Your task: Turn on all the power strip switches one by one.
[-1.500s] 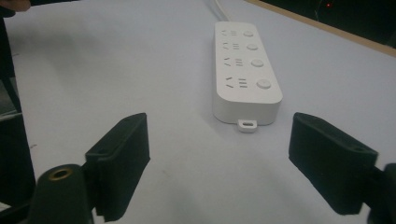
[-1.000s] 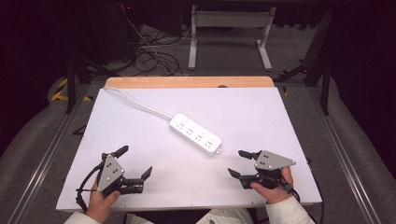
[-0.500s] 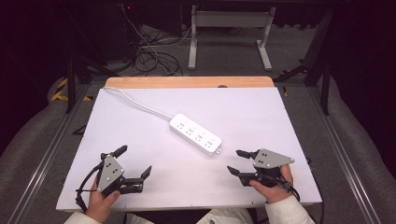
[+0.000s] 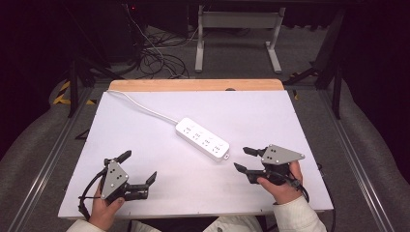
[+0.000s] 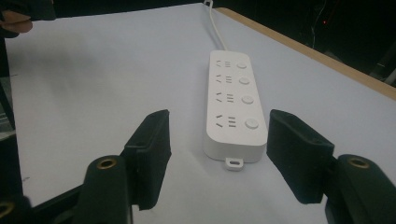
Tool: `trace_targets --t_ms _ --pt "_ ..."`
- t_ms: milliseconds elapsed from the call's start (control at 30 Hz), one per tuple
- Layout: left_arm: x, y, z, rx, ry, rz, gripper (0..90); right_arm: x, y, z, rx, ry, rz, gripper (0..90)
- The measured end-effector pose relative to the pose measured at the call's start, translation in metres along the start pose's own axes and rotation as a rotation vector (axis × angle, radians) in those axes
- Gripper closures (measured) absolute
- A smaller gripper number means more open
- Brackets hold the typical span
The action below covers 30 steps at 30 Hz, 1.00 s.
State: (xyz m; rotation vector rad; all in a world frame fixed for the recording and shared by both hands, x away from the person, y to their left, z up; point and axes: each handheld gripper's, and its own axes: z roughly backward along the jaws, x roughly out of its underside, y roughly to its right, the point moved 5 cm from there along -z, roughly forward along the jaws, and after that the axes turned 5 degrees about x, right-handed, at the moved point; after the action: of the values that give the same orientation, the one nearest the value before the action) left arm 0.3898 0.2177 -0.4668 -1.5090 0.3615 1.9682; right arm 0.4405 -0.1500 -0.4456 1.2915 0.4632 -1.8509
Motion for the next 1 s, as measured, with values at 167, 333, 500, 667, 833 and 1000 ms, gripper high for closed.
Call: trace_targets --t_ms 167,333,500,667,833,1000 --pt "0.000 0.000 0.000 -0.001 0.000 0.000 0.9 -0.004 0.002 -0.002 0.004 -0.002 -0.001 44.7" --pt "0.000 -0.001 0.000 0.003 -0.003 0.001 0.9 -0.010 0.004 -0.003 -0.005 -0.004 0.000 51.4" --pt "0.000 0.000 -0.001 0.003 -0.003 0.001 0.9 -0.012 0.003 -0.004 -0.014 -0.009 0.010 60.1" --pt "0.000 0.000 0.000 -0.002 0.000 0.003 0.9 -0.022 0.008 -0.007 -0.018 -0.031 -0.001 77.7" --pt "0.000 -0.001 0.000 -0.006 0.002 0.000 0.9 -0.036 0.017 -0.019 -0.006 -0.032 -0.001 80.1" --pt "0.000 -0.001 0.000 -0.004 0.002 0.002 0.9 -0.043 0.024 -0.031 -0.017 -0.071 -0.021 81.7"
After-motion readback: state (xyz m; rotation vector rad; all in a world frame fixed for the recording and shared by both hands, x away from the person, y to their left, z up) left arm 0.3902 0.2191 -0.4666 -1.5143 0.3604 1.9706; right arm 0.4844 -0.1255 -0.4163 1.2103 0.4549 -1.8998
